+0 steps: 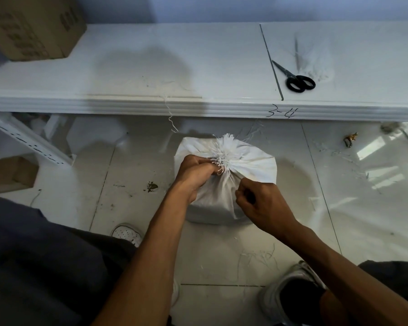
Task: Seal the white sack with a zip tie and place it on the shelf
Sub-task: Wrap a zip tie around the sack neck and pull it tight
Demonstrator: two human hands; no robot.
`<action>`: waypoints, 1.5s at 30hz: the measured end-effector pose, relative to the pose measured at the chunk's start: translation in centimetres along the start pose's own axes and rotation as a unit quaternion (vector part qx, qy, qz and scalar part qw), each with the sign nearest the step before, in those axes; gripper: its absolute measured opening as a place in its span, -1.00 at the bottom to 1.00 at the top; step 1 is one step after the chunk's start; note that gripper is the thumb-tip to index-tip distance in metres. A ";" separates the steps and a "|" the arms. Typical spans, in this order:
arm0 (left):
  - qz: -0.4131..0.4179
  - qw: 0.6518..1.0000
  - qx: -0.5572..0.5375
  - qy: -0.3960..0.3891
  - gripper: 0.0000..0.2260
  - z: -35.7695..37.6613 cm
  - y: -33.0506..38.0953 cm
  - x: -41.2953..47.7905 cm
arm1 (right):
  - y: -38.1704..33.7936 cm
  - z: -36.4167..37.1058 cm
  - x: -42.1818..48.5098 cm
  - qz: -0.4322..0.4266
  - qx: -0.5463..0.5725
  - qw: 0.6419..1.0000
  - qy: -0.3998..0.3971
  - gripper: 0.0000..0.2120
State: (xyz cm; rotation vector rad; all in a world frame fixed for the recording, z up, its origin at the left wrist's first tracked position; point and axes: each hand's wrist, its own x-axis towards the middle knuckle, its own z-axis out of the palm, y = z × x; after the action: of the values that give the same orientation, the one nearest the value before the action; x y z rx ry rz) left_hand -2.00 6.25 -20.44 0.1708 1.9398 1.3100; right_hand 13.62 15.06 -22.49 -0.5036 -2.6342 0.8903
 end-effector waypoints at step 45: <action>-0.026 1.000 0.010 0.000 -0.86 1.3 0.6 -0.2 | 1.6 0.8 0.0 0.039 0.071 0.995 -0.055 -0.62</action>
State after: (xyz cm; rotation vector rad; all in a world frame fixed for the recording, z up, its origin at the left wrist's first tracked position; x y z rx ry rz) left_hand -1.18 7.34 -20.06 0.1294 1.9455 1.2560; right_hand 13.64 15.81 -24.13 -0.5370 -2.6394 1.1517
